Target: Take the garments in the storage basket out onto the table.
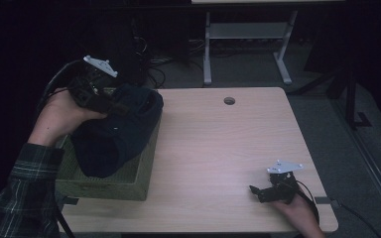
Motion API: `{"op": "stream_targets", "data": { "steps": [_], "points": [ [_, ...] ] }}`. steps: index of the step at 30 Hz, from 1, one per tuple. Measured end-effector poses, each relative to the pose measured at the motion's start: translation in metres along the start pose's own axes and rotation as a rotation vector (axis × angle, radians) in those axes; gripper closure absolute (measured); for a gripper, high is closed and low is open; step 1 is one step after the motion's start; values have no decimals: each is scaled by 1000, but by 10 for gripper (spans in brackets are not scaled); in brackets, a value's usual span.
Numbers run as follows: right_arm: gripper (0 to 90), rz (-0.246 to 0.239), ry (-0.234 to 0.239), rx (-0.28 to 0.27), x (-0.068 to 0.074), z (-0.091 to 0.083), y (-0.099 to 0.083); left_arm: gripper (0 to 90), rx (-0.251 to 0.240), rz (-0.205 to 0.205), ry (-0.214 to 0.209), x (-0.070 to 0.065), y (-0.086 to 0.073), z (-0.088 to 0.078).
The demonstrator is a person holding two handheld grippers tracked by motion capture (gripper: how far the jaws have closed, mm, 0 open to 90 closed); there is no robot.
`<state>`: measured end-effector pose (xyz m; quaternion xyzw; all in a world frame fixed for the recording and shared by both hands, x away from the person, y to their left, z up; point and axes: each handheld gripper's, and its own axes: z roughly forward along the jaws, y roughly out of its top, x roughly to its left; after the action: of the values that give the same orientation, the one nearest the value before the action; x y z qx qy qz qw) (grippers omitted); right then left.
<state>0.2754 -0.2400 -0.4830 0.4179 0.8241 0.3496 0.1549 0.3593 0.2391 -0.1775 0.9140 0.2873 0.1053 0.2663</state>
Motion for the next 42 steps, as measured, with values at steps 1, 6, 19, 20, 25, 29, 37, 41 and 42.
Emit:
{"op": "stream_targets", "data": {
  "steps": [1,6,19,20,25,29,37,41,42],
  "points": [
    [17,0,0,0,0,0,0,735,-7,0,-2,-2,2,0],
    [17,0,0,0,0,0,0,735,-27,18,-16,-10,13,4],
    [17,1,3,1,0,0,0,737,-60,56,-24,-23,46,7],
    [17,1,3,1,0,0,0,736,-63,61,-27,-24,49,8],
    [17,2,3,1,0,0,0,737,-74,76,-50,-28,63,14],
    [17,3,1,2,0,0,0,737,-75,88,-58,-33,74,21],
    [17,4,2,2,0,0,0,737,-80,110,-88,-45,96,39],
    [17,4,2,2,0,0,0,737,-82,116,-90,-50,104,47],
    [17,4,1,2,0,0,0,737,-78,120,-99,-51,106,48]
  ]
}}
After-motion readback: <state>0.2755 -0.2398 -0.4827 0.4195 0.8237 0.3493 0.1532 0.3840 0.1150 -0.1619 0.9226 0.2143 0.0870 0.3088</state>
